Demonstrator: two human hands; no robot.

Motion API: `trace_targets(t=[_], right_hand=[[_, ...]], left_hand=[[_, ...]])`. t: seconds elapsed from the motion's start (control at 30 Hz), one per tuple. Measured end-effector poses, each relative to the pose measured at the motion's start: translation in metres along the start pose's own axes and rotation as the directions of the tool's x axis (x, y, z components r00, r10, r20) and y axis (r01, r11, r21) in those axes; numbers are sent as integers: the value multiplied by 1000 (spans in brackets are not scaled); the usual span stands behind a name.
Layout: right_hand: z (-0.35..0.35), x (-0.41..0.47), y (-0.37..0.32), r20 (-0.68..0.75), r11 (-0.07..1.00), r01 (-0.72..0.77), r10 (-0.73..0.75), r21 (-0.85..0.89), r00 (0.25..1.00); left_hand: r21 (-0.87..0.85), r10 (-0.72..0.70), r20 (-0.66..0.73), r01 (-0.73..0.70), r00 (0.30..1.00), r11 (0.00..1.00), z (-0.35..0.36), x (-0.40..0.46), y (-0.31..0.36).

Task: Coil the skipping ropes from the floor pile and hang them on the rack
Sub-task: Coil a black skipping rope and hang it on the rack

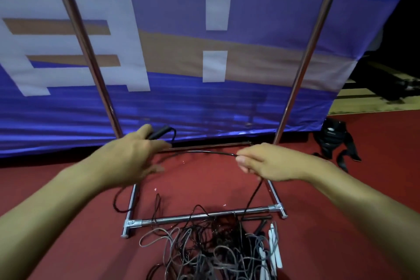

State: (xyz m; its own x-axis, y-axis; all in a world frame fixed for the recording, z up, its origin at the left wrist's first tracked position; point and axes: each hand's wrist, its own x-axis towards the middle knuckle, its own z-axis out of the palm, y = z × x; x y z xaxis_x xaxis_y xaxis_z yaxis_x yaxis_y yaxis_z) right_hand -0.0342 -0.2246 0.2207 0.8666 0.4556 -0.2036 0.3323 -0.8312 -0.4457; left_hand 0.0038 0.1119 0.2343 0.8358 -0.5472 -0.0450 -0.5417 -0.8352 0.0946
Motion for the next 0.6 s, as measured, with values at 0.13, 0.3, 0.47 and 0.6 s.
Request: trace_targets(t=[0.13, 0.3, 0.47, 0.6], right_hand=[[1, -5, -48, -171, 971, 208, -226, -119, 959], [3, -5, -64, -326, 980, 197, -179, 23, 928], [8, 2, -12, 119, 989, 41, -58, 141, 991], [-1, 4, -6, -88, 971, 82, -64, 226, 994]], left_hand=[[-348, 110, 28, -94, 994, 933, 6, 0, 34], [-356, 235, -150, -275, 960, 893, 4, 7, 70], [-111, 108, -252, -140, 962, 984, -9, 7, 35], [11, 29, -130, -28, 991, 1000, -3, 9, 20]])
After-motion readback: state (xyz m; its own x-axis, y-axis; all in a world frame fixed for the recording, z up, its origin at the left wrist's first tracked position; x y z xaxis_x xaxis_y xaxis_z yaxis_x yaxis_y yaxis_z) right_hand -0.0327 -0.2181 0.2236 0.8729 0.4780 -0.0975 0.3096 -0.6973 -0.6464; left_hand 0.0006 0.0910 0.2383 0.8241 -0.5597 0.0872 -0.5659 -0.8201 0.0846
